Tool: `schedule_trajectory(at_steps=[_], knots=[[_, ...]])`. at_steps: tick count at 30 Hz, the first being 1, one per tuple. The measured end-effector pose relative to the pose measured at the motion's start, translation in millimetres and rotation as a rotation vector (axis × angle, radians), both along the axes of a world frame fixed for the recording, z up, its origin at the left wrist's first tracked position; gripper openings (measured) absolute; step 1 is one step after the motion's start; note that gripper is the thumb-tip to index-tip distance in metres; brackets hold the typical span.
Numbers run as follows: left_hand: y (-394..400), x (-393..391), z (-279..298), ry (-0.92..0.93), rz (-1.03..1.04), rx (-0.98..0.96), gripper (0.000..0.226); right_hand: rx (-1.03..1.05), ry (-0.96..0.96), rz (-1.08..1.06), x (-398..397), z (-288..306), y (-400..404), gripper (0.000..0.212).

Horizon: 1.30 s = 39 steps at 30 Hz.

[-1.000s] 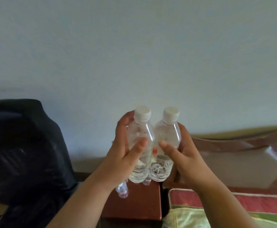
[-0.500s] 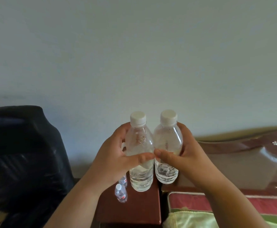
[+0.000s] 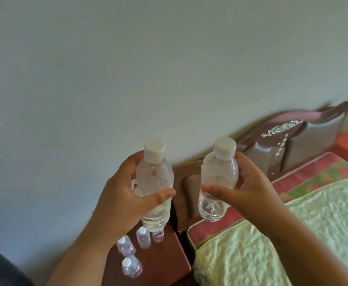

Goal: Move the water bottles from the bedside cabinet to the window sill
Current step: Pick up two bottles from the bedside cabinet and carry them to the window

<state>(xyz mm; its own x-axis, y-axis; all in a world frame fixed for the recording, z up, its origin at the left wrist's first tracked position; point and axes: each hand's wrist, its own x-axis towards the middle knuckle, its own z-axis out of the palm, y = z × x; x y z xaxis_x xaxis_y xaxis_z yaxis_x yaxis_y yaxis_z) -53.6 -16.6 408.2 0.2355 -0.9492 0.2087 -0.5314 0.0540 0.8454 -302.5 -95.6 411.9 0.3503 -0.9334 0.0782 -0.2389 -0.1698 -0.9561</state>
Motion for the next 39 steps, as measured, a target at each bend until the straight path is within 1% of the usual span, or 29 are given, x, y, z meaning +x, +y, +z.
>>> schedule_trajectory(at_steps=[4, 8, 13, 15, 17, 21, 24, 29, 35, 39], knots=[[-28, -6, -10, -0.055, -0.145, 0.016, 0.083, 0.001, -0.022, -0.243, -16, -8, 23, 0.066], [-42, -33, -17, -0.078, -0.326, 0.015, 0.084, 0.016, 0.039, -0.494, -42, -17, 61, 0.067], [-39, -92, -20, -0.059, -0.593, -0.008, 0.07, 0.025, 0.107, -0.758, -82, -20, 127, 0.071], [-30, -121, -15, -0.048, -0.682, -0.016, 0.068, 0.025, 0.104, -0.863, -101, -17, 157, 0.072], [-20, -151, -11, -0.026, -0.779, -0.014, 0.073, 0.021, 0.101, -0.95, -120, -12, 187, 0.071], [11, -216, -2, -0.018, -0.938, -0.046, 0.081, -0.002, 0.119, -1.109, -158, -6, 248, 0.07], [46, -265, 2, -0.001, -1.037, -0.064, 0.079, -0.012, 0.124, -1.21, -188, -2, 299, 0.071], [110, -343, 1, 0.027, -1.22, -0.066, 0.074, -0.03, 0.13, -1.39, -230, 1, 389, 0.065], [177, -418, 2, 0.017, -1.475, -0.031, 0.067, 0.011, 0.185, -1.648, -251, -3, 480, 0.069], [212, -464, 1, -0.002, -1.663, -0.03, 0.073, 0.04, 0.124, -1.852, -257, -5, 528, 0.065]])
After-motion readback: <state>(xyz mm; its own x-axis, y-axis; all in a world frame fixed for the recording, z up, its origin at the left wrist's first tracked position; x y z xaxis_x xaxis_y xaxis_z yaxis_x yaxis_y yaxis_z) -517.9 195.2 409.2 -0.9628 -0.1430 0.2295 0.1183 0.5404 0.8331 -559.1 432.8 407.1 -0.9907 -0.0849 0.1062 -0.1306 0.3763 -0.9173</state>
